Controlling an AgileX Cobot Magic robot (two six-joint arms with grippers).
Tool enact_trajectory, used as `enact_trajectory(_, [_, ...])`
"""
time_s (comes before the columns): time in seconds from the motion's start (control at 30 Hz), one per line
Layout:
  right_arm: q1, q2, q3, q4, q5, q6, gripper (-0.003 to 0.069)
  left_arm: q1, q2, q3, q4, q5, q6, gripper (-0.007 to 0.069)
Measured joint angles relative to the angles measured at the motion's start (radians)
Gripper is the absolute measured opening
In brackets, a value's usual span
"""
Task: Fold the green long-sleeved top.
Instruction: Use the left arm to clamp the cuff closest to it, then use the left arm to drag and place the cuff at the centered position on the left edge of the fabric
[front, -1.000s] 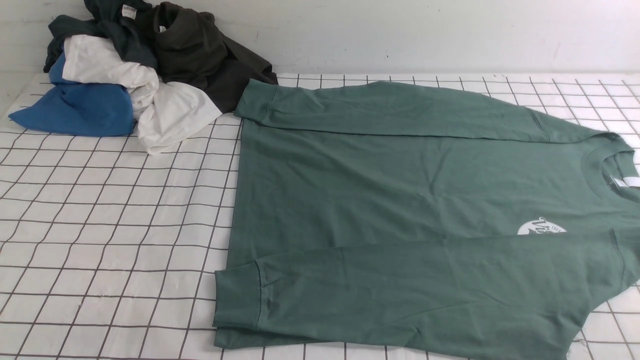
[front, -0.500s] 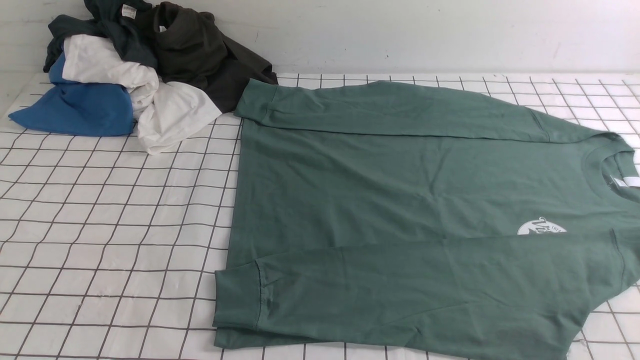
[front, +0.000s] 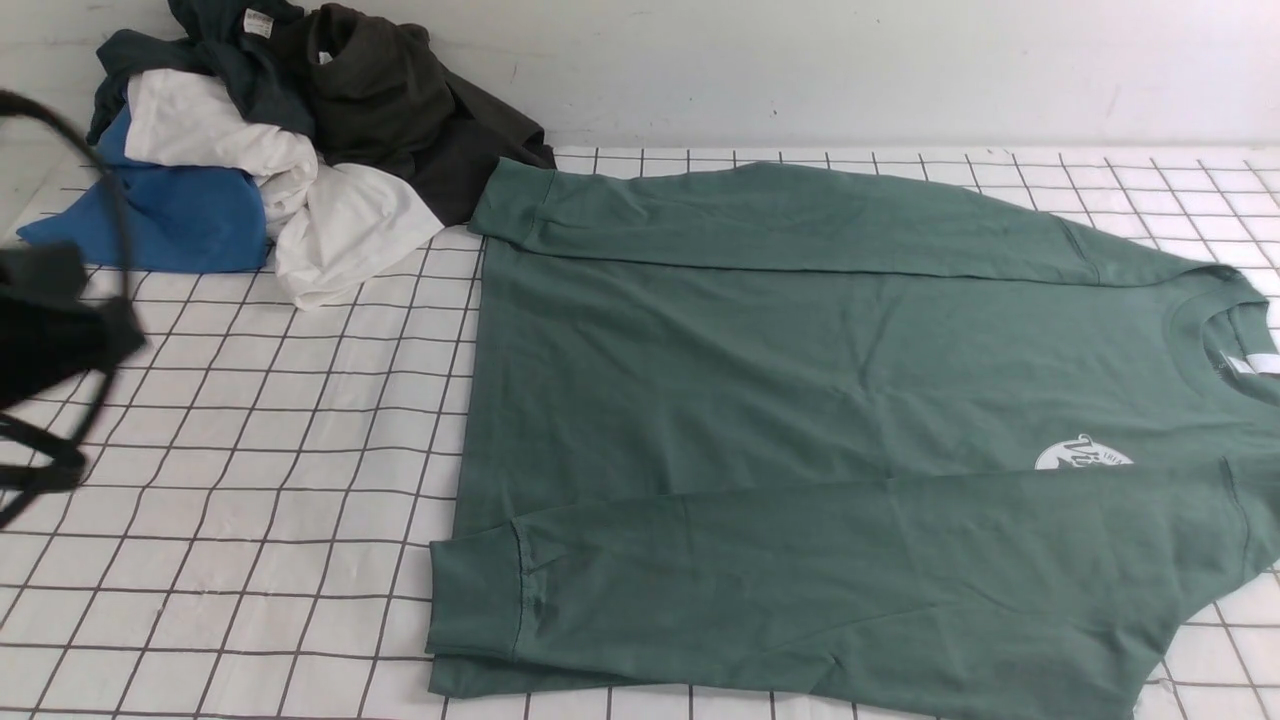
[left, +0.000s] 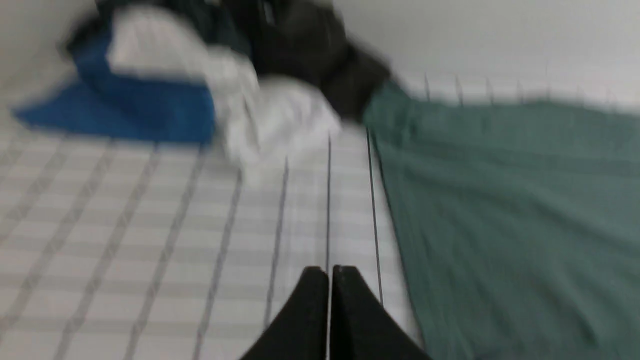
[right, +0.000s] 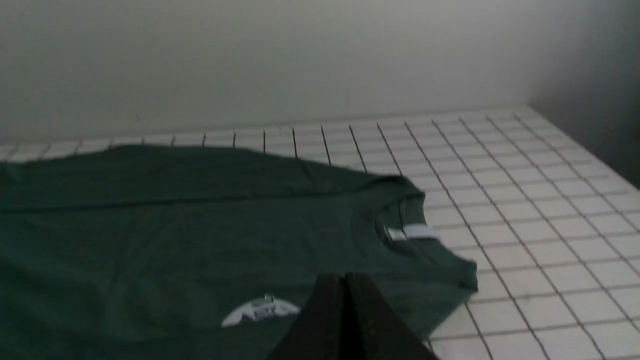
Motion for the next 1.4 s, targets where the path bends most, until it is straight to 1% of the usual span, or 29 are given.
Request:
enact_trajectory(0.03, [0.011, 0.046, -0.011, 0.032, 0.055, -0.044, -0.0013, -0.022, 0.053, -0.026, -0.01, 0.101, 0.004, -0.0008])
enact_trajectory(0.07, [0.023, 0.092, -0.017, 0.059, 0.103, -0.092, -0.0013, -0.039, 0.106, -0.05, -0.022, 0.156, 0.014, -0.0008])
enact_trajectory(0.1, [0.043, 0.158, -0.025, 0.125, 0.157, -0.163, -0.0013, -0.079, 0.185, -0.08, -0.042, 0.256, 0.036, -0.0008])
enact_trajectory(0.17, [0.073, 0.253, -0.028, 0.218, 0.193, -0.262, -0.0013, -0.125, 0.297, -0.114, -0.083, 0.326, 0.08, -0.0008])
enact_trajectory(0.2, [0.077, 0.263, -0.028, 0.228, 0.193, -0.272, -0.0013, -0.129, 0.308, -0.117, -0.083, 0.33, 0.084, -0.0008])
enact_trajectory(0.23, [0.103, 0.352, -0.029, 0.307, 0.185, -0.359, -0.0013, -0.156, 0.409, -0.142, -0.136, 0.337, 0.125, -0.0006])
enact_trajectory(0.3, [0.128, 0.441, -0.03, 0.393, 0.147, -0.45, -0.0013, -0.169, 0.507, -0.171, -0.205, 0.331, 0.171, 0.0006])
enact_trajectory(0.37, [0.147, 0.508, -0.034, 0.465, 0.104, -0.522, -0.0013, -0.17, 0.58, -0.197, -0.257, 0.326, 0.211, 0.0036])
enact_trajectory(0.47, [0.171, 0.577, -0.036, 0.558, 0.065, -0.609, -0.001, -0.17, 0.655, -0.223, -0.304, 0.305, 0.255, 0.0121])
enact_trajectory(0.5, [0.172, 0.58, -0.036, 0.565, 0.065, -0.614, -0.001, -0.17, 0.658, -0.224, -0.304, 0.302, 0.257, 0.0121])
enact_trajectory(0.6, [0.196, 0.6, -0.036, 0.669, 0.059, -0.721, -0.001, -0.17, 0.706, -0.231, -0.317, 0.22, 0.266, 0.0253])
enact_trajectory(0.67, [0.197, 0.6, -0.036, 0.72, 0.058, -0.769, -0.001, -0.17, 0.731, -0.232, -0.319, 0.183, 0.266, 0.0298])
enact_trajectory(0.73, [0.197, 0.6, -0.036, 0.751, 0.057, -0.81, -0.001, -0.17, 0.75, -0.233, -0.319, 0.167, 0.265, 0.031])
enact_trajectory(0.8, [0.197, 0.6, -0.036, 0.775, 0.057, -0.832, -0.001, -0.17, 0.772, -0.233, -0.32, 0.16, 0.262, 0.0307])
enact_trajectory(0.87, [0.197, 0.6, -0.037, 0.808, 0.057, -0.87, -0.001, -0.17, 0.797, -0.233, -0.321, 0.151, 0.256, 0.0266])
enact_trajectory(1.0, [0.197, 0.601, -0.037, 0.837, 0.054, -0.902, -0.001, -0.177, 0.807, -0.235, -0.321, 0.131, 0.264, 0.0132])
enact_trajectory(1.1, [0.197, 0.601, -0.037, 0.841, 0.054, -0.91, -0.001, -0.195, 0.801, -0.256, -0.319, 0.142, 0.31, 0.0036])
enact_trajectory(1.13, [0.197, 0.601, -0.037, 0.841, 0.054, -0.911, -0.001, -0.202, 0.796, -0.267, -0.319, 0.15, 0.323, 0.0016])
enact_trajectory(1.27, [0.197, 0.601, -0.037, 0.841, 0.054, -0.916, -0.001, -0.218, 0.758, -0.344, -0.317, 0.211, 0.355, -0.0003])
enact_trajectory(1.33, [0.197, 0.601, -0.037, 0.841, 0.052, -0.916, -0.001, -0.219, 0.721, -0.444, -0.286, 0.254, 0.368, -0.0007])
enact_trajectory(1.4, [0.197, 0.601, -0.037, 0.841, 0.051, -0.916, -0.001, -0.219, 0.713, -0.486, -0.263, 0.266, 0.369, -0.0007])
